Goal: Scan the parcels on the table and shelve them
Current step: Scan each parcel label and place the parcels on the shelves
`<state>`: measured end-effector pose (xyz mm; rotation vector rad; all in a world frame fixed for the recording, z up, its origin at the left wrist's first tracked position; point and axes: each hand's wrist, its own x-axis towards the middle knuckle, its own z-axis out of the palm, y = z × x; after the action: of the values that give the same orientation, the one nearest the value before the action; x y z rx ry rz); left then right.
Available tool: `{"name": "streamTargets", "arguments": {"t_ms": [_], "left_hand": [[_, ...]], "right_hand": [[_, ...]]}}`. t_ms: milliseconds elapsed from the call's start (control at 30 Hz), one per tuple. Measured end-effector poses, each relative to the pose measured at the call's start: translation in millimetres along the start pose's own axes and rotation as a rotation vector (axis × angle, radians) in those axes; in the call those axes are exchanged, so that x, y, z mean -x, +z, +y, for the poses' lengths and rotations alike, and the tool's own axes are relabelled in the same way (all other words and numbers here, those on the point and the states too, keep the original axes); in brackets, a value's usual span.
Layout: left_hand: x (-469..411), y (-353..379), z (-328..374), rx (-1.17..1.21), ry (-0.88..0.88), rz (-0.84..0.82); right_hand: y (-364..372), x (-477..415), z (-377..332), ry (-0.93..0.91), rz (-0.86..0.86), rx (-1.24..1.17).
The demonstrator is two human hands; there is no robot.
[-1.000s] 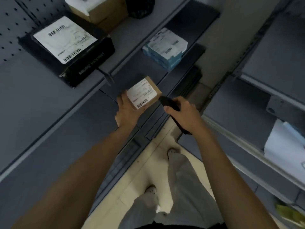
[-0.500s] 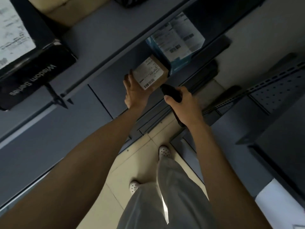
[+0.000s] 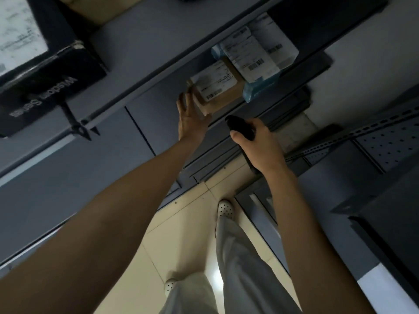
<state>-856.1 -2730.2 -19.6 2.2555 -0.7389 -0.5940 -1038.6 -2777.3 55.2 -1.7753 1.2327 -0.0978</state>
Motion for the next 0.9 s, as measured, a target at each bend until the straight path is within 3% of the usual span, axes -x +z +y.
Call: {"name": "streamTargets", "arguments": {"t_ms": [167,400,700,900], "left_hand": [[51.2,-52.9,-51.2,-0.216,0.032,-0.036],[184.1,-159.0,-148.8,-0.495,-0.026,0.085],[487.2,-309.8,-322.0,-0.674,-0.296,0.346],[674.6,-374.8,-397.7,-0.764,-0.559,0.449]], "right_hand": [[32.0,33.9,-17.5,-0.080,-0.057,0.113],[128.4,128.0,-56.7,-0.270,-0.241,0.236],[319.4,353.7,-102.2,-0.645,-0.552,0.328],[418.0,515.1,-117.3,-0.871,-0.798,0.384]]}}
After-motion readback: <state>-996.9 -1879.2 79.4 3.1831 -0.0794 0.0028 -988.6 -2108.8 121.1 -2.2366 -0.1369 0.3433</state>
